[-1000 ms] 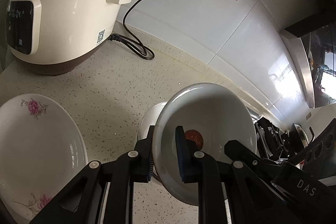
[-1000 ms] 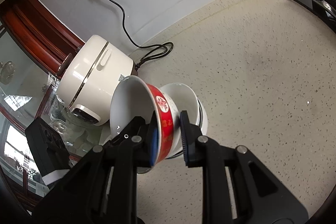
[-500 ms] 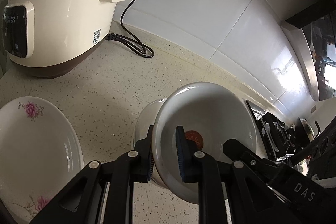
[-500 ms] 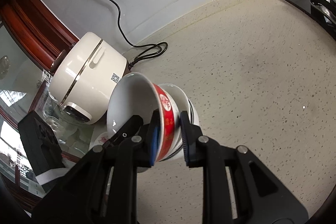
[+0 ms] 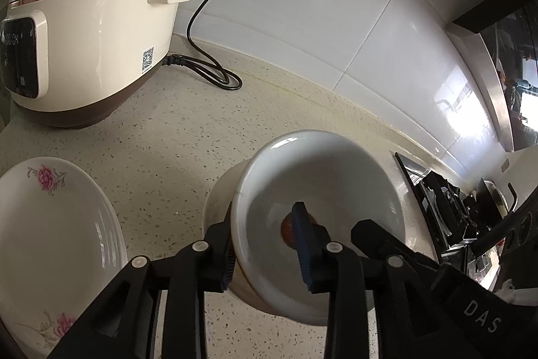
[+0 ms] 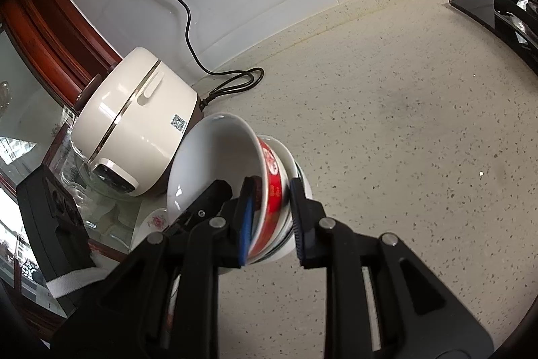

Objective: Organize plates and bowls
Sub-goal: 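Lower the red-banded bowl into the pink-pattern bowl and open both tools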

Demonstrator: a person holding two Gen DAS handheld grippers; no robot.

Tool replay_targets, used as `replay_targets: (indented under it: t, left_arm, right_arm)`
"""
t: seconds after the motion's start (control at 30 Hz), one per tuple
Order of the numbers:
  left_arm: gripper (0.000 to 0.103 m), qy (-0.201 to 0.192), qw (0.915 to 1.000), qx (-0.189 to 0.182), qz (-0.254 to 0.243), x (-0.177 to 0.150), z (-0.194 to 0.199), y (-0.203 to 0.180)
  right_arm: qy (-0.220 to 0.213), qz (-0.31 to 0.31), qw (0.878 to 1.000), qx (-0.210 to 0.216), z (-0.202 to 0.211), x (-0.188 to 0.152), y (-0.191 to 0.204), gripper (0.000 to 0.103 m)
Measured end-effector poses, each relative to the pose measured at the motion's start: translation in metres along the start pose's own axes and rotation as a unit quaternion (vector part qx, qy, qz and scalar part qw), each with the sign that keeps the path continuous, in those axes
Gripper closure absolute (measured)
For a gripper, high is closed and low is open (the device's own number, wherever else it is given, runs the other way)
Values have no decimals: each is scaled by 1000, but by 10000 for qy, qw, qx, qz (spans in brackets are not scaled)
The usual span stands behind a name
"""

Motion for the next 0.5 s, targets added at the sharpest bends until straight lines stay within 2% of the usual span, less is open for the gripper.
replay_targets:
  t: [0.07, 0.13, 0.2, 0.3, 0.37, 0.47, 0.5]
  left_arm:
    - [67, -58, 10000, -9, -22, 1, 2, -2]
    - [54, -138, 9999, 38, -18, 3, 5, -1]
    - [50, -228, 9997, -11, -26, 5, 8, -1]
    - [46, -169, 9998, -127, 46, 4, 6, -3]
    - [44, -138, 9996, -226, 140, 4, 7, -3]
    - [35, -127, 9986, -435, 277, 7, 14, -3]
    - [29, -188, 9981, -482, 337, 10, 18, -1]
  right_arm:
    - [-73, 18, 10000, -6, 3, 2, 0, 76]
    - [-129, 4, 9999, -46, 6, 4, -1, 75]
    - [-185, -9, 9998, -36, 9, 6, -2, 70]
    - [-238, -87, 9997, -6, 13, 8, -6, 58]
    - [-343, -204, 9992, 76, 17, 9, -9, 41]
    - [-509, -324, 9982, 42, 24, 12, -16, 35]
    - [-522, -359, 9980, 47, 26, 12, -19, 34]
Point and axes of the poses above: each gripper's, at about its wrist camera, not at the fingertips, and z roughly against the way its jaws point, y to its left, x to its top, the point moved 9 cm from there along -z, roughly the way its jaws point, and after that the axes turned 10 degrees about z, right-handed, at the moved point
